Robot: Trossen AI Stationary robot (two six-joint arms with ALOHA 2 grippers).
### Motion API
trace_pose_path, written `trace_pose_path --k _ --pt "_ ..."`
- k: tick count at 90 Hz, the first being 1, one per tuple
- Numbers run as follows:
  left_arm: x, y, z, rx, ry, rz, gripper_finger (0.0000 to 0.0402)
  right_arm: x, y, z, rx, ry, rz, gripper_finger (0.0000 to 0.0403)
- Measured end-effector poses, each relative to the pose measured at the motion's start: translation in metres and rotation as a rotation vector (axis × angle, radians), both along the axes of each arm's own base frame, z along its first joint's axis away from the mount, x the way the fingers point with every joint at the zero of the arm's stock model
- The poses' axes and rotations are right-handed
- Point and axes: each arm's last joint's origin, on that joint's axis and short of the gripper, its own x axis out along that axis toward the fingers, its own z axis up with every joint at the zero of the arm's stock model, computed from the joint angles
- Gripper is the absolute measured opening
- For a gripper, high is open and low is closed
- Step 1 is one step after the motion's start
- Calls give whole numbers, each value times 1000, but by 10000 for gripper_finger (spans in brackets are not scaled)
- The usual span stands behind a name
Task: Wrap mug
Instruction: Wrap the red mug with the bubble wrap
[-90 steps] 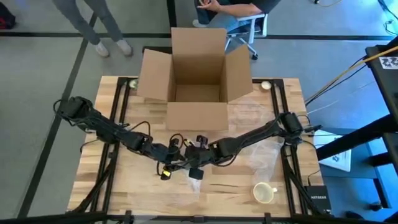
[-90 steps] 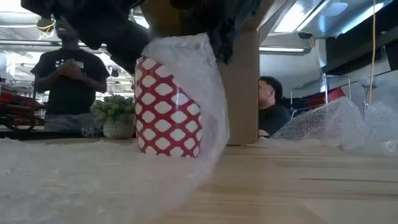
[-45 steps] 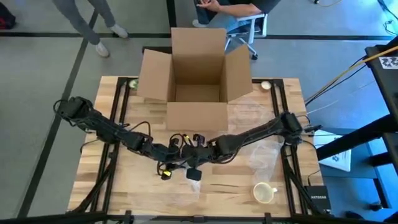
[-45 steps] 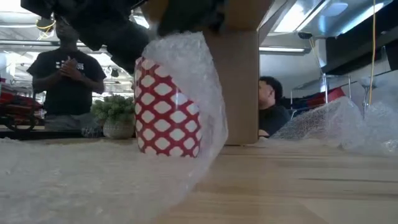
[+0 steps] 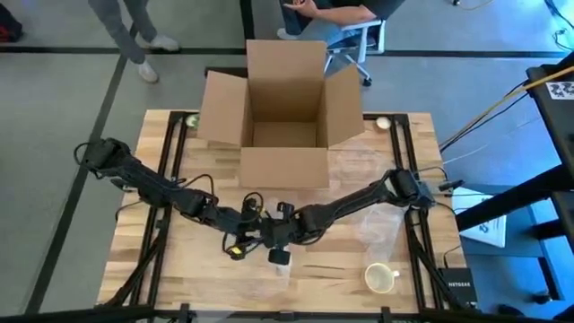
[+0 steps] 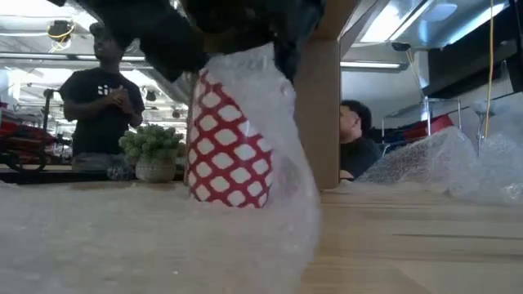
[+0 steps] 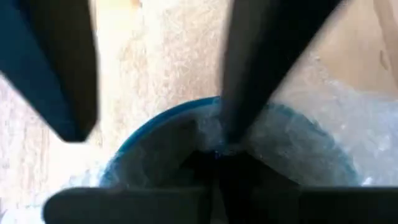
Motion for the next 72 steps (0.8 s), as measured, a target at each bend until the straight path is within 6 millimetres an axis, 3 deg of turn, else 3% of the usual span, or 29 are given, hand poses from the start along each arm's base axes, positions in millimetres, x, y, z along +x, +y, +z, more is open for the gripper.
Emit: trace_pose_path --k 42,72 --pt "5 6 -27 19 50 71 136 0 0 15 18 -31 28 5" --pt "5 5 -27 23 53 65 136 -19 -4 61 106 -52 14 5"
